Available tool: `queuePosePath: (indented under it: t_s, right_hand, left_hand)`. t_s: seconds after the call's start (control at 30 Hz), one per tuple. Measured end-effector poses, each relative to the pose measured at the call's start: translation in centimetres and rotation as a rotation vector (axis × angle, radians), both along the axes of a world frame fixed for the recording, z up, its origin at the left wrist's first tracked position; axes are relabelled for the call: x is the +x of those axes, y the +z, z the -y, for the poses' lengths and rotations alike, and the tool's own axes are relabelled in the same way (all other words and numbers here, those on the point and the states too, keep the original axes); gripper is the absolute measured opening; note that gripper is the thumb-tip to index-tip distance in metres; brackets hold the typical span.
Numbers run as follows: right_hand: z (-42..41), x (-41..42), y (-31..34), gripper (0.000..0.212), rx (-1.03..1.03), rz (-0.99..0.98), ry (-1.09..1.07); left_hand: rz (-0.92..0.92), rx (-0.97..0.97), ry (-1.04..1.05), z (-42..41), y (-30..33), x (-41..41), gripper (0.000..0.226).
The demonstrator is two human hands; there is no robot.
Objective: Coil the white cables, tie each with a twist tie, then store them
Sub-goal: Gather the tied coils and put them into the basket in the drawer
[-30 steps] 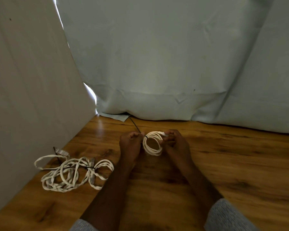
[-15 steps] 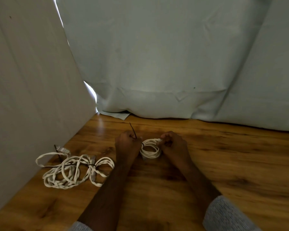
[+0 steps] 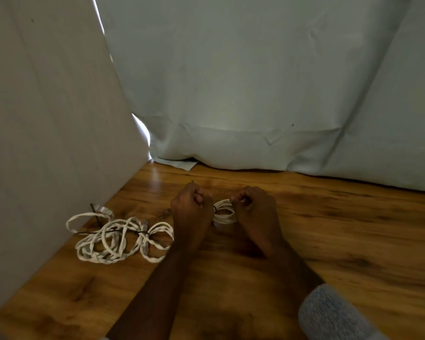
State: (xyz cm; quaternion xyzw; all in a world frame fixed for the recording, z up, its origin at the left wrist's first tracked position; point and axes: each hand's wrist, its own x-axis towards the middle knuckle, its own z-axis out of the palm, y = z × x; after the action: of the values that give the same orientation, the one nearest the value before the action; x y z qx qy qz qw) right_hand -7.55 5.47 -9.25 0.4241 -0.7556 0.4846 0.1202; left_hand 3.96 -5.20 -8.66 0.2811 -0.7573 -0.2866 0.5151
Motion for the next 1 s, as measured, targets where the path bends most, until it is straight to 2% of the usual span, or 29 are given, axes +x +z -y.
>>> queuePosePath:
  t_s: [0.2,0.33,0.5,0.6,0.7,0.87,1.0]
  right_hand:
    - [0.7,5.0,0.7,0.009,0.068,-0.048,0.135]
    - [1.7,8.3,0.6,0.009,0.125,0.033,0.239]
    - [3.4,10.3,0.4,0.010,0.113,0.022,0.264]
    - [4.1,10.9,1.1,0.012,0.105,0.016,0.270]
    - [4.9,11.0,1.2,0.010,0.126,0.060,0.261]
    - [5.9,10.3,1.1,0.011,0.288,0.161,0.178]
    - [6.7,10.3,1.0,0.022,0.467,0.256,0.152]
  left_hand:
    - [-0.035,-0.045,-0.011,-2.1,0.1,5.3,0.021]
    - [-0.032,-0.107,-0.022,-3.5,-0.4,10.5,0.021]
    - [-0.080,0.074,0.185,-3.5,-2.0,17.7,0.033]
    - [-0.089,0.161,0.350,-1.4,-2.0,21.1,0.029]
    - [-0.017,0.187,0.413,0.4,-1.6,23.1,0.025]
    - [-0.008,0.188,0.458,1.6,-1.5,23.4,0.022]
    - [0.038,0.236,0.426,1.7,-1.5,22.8,0.019]
